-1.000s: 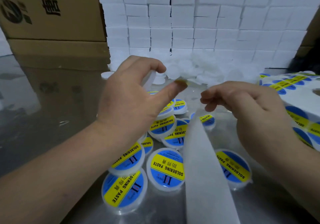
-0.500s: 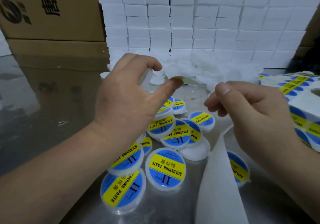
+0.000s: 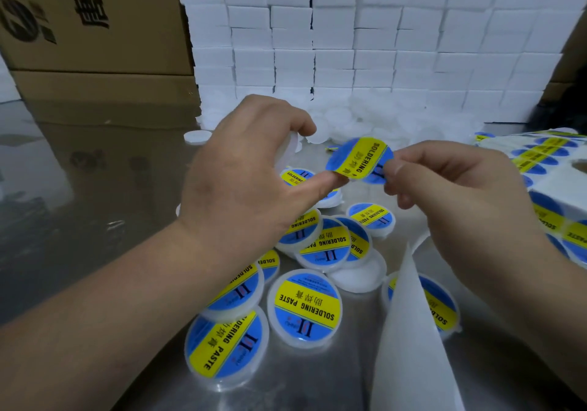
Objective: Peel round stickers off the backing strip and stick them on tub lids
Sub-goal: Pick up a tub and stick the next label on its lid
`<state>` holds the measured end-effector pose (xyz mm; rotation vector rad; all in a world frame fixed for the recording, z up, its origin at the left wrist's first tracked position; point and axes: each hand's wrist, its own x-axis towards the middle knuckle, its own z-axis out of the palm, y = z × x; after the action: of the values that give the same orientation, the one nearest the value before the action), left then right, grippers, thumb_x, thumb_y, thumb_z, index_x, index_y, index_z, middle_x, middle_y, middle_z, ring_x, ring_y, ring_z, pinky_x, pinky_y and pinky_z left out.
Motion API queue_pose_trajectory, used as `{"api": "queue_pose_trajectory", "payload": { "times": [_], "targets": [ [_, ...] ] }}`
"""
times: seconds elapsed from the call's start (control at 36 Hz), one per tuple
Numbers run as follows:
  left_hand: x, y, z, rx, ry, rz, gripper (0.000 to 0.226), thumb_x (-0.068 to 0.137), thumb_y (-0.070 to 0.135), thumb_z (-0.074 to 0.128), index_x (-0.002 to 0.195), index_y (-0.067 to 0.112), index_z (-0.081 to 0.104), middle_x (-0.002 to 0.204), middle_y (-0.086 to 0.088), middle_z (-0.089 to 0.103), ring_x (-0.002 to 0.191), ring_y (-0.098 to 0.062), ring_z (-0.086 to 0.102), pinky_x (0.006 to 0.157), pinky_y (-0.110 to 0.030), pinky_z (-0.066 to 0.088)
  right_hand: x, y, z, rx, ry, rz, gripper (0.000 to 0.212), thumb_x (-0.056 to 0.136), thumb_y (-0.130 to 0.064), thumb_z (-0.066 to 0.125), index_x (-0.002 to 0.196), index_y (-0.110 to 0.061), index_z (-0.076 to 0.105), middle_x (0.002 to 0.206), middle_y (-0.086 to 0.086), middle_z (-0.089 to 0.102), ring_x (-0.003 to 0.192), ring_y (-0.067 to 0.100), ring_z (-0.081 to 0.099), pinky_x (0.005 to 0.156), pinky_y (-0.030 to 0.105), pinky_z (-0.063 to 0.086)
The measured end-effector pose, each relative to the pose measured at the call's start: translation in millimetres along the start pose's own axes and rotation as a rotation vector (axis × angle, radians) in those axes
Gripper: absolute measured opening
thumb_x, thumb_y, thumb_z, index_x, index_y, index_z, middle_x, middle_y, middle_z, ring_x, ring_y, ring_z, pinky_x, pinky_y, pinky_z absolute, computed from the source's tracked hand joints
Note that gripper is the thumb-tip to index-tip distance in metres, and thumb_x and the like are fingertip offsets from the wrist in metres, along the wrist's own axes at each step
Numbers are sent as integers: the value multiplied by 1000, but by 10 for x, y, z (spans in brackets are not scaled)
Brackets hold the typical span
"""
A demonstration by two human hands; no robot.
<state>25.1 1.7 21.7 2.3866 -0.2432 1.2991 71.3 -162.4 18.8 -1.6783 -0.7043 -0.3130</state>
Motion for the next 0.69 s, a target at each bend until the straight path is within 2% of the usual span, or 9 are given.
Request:
{"api": "queue_pose_trajectory", "payload": {
  "times": [0.08,0.17,0.22,0.28,0.33,0.39,0.47,0.56,0.69],
  "targets": [
    [18,16,7,32,-39,-56,45,63,45,66,97,17,58,98,8,46,91,-6,43,71,-15,29,-10,38,8,-43,17,-22,27,79,-19,66,62,-41,68,63,6,60,46,0,43,45,8,36],
    [16,3,41,26,-69,-116,40,65,41,69,94,29,46,98,12,40,84,-2,36,63,-19,23,-23,70,40,-73,30,-46,24,78,-26,67,65,-46,68,63,1,63,49,1,45,47,12,38],
    [-1,-37,80,62,-84,-128,36,72,27,67,94,32,39,97,13,37,80,0,34,60,-21,21,-20,74,41,-67,49,-60,17,74,-31,61,63,-42,68,57,-4,61,48,0,46,47,10,36],
    [17,-82,100,40,-76,-242,28,78,17,61,92,32,41,90,13,41,71,-4,39,56,-22,26,5,58,15,-24,100,-71,19,74,-30,57,59,-36,67,49,-11,55,46,-1,44,45,6,33],
    [77,-89,91,-305,-41,-494,16,85,13,50,89,29,51,84,12,52,59,-2,49,50,-17,38,28,31,-14,27,128,-81,23,74,-29,57,57,-41,67,48,-15,55,46,-2,44,45,6,33],
    [134,-49,63,-803,-10,-703,23,92,11,39,88,24,58,91,6,61,70,-9,61,60,-23,49,27,10,-13,36,80,-100,24,73,-28,57,58,-44,67,49,-16,57,47,-3,46,47,6,35],
    [145,-25,65,-1256,-94,-818,29,97,18,33,98,16,61,101,-6,68,79,-17,68,70,-31,55,-13,13,18,-33,-96,-139,28,74,-26,57,60,-49,66,54,-22,61,53,-6,53,53,5,39],
    [108,-22,101,-1386,-208,-805,29,98,26,33,106,22,61,104,-10,69,91,-23,68,80,-40,55,-35,28,33,-80,-195,-149,27,75,-30,58,69,-55,66,68,-16,67,63,-2,57,60,12,46],
    [59,-9,122,-1400,-318,-707,23,85,31,44,98,26,63,100,-6,71,84,-24,70,67,-39,58,-32,10,20,-96,-188,-175,32,76,-31,58,64,-60,64,60,-25,64,59,-8,57,57,4,41]
  ]
}}
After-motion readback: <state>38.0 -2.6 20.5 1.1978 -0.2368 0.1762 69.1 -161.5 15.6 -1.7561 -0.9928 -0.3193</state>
